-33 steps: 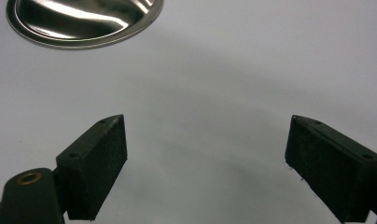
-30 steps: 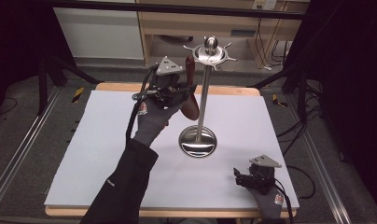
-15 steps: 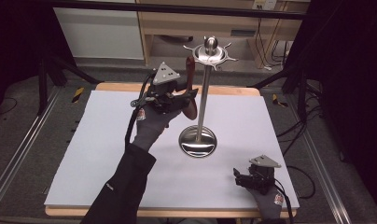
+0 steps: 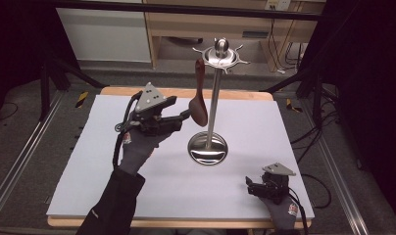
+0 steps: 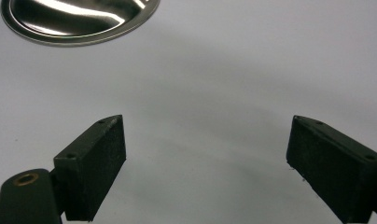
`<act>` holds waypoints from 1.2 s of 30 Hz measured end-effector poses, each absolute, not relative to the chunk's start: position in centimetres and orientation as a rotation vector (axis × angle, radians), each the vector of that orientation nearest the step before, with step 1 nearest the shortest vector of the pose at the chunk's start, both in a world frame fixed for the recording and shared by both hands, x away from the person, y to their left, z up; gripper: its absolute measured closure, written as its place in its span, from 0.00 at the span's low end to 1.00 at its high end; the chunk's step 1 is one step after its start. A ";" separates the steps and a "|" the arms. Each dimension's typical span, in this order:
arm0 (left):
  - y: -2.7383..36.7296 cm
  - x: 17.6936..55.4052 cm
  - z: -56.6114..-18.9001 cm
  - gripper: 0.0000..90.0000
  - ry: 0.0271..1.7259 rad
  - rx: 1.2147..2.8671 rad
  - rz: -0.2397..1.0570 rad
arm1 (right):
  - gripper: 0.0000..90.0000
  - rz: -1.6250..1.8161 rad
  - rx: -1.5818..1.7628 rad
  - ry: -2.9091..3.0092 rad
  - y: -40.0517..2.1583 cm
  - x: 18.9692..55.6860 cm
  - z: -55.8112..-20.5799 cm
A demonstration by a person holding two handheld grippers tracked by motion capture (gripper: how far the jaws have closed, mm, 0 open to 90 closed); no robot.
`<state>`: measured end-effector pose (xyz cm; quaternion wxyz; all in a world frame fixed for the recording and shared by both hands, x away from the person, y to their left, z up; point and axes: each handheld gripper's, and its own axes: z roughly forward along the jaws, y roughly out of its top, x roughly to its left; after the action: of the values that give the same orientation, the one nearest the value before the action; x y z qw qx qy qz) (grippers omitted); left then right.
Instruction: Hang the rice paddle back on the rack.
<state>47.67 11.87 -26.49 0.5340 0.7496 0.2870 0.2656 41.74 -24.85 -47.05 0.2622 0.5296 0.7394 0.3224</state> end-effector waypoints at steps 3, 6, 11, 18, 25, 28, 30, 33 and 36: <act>12.8 47.5 -27.6 0.42 0.725 1.794 0.601 | 0.13 0.875 1.435 2.000 -24.9 41.8 -47.1; 13.8 47.3 -29.0 0.42 0.743 1.788 0.596 | 0.13 0.868 1.440 1.999 -24.9 41.8 -47.2; 15.2 47.0 -31.4 0.42 0.785 1.808 0.575 | 0.12 0.858 1.446 2.000 -24.8 41.9 -47.4; 17.4 46.4 -34.7 0.41 0.841 1.863 0.563 | 0.11 0.850 1.453 1.994 -24.8 41.9 -47.5; 19.1 45.7 -38.3 0.41 0.909 1.903 0.527 | 0.10 0.839 1.457 1.989 -25.0 41.9 -47.6; 19.8 45.5 -39.6 0.41 0.935 1.917 0.522 | 0.10 0.819 1.463 1.988 -24.9 41.9 -47.7; 20.4 45.3 -40.5 0.41 0.955 1.919 0.519 | 0.10 0.815 1.462 1.991 -25.0 42.0 -47.7; 21.4 45.0 -41.6 0.41 0.994 1.918 0.516 | 0.10 0.812 1.471 1.986 -25.2 42.0 -47.8; 22.5 44.6 -42.7 0.41 1.027 1.917 0.524 | 0.09 0.807 1.487 1.979 -25.4 42.1 -47.9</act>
<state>44.63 22.48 -42.67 0.4370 0.7709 0.4128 0.2105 42.07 -25.39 -47.90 0.2657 0.5505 0.7329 0.2987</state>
